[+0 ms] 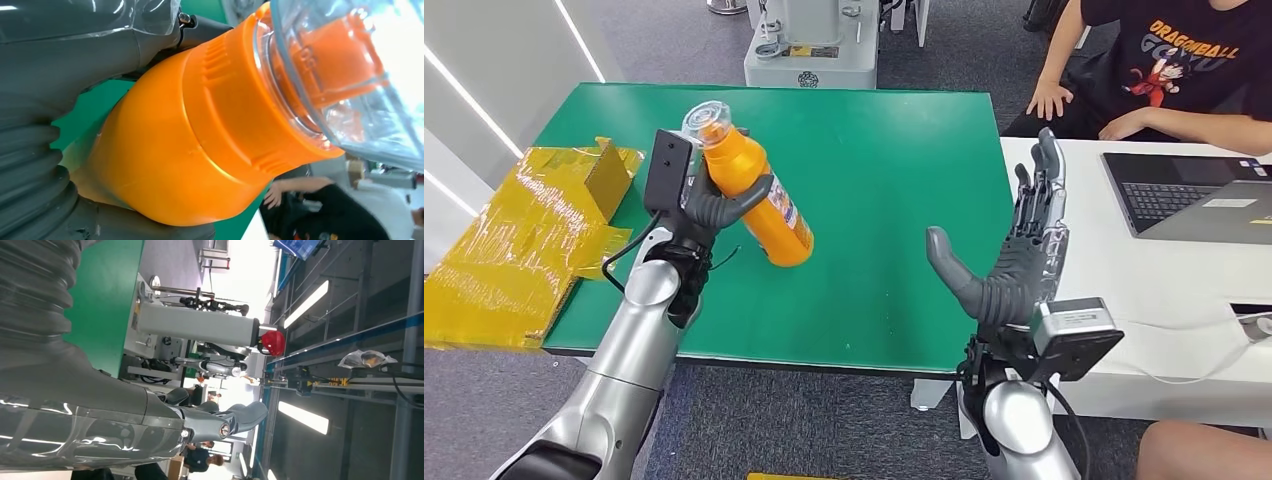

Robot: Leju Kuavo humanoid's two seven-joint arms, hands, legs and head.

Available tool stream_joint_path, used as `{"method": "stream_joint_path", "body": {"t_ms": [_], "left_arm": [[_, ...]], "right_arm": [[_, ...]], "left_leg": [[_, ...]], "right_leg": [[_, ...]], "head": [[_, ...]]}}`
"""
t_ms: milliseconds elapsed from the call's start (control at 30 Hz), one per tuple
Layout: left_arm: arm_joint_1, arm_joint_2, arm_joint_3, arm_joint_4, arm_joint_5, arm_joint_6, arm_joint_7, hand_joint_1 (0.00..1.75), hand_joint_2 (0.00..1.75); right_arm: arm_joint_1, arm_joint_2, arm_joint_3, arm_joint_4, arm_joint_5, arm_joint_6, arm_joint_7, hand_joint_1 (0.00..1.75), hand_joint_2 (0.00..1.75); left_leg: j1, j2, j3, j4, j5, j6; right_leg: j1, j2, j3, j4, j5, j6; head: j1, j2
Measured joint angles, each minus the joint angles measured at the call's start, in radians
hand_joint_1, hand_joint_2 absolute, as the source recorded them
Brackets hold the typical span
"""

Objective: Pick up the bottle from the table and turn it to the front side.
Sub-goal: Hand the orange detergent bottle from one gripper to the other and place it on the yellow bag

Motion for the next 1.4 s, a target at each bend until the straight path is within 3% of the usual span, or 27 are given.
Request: {"method": "stream_joint_path", "body": {"t_ms": [367,567,933,1300,1400], "left_arm": [[-0.104,0.092,0.056,-0.071,-0.097,0.015,0.054,1.75,1.75],[-0.203,0.165,0.056,-0.033,-0.269,-0.086,0.108,1.75,1.75],[-0.338,0.259,0.021,0.166,-0.519,-0.215,0.047,1.75,1.75],[-0.351,0.37,-0.012,0.235,-0.703,-0.178,0.002,1.75,1.75],[-0.332,0.425,-0.028,0.236,-0.745,-0.164,-0.061,1.75,1.75]], "right_arm": [[0.111,-0.009,0.027,-0.06,0.046,0.013,0.009,0.0,1.75],[0.167,-0.009,0.023,-0.083,0.07,0.031,0.009,0.0,1.75],[0.224,-0.01,0.021,-0.111,0.082,0.04,0.01,0.0,1.75],[0.225,-0.013,0.02,-0.113,0.066,0.071,0.025,0.0,1.75],[0.227,-0.015,0.02,-0.115,0.062,0.078,0.023,0.0,1.75]], "left_leg": [[0.0,0.0,0.0,0.0,0.0,0.0],[0.0,0.0,0.0,0.0,0.0,0.0],[0.0,0.002,0.0,0.0,0.001,-0.001],[0.001,0.003,0.0,0.0,0.001,-0.001],[0.001,0.007,0.0,-0.001,0.0,-0.001]], "right_leg": [[0.0,0.0,0.0,0.001,0.0,0.0],[0.0,0.0,0.0,0.001,0.0,0.0],[0.0,0.003,-0.001,0.001,0.001,-0.001],[0.0,0.004,-0.001,0.001,0.0,-0.001],[0.0,0.007,-0.002,0.002,0.001,-0.002]], "head": [[0.0,0.0],[0.0,0.0],[0.0,0.0],[0.0,0.0],[0.0,0.0]]}}
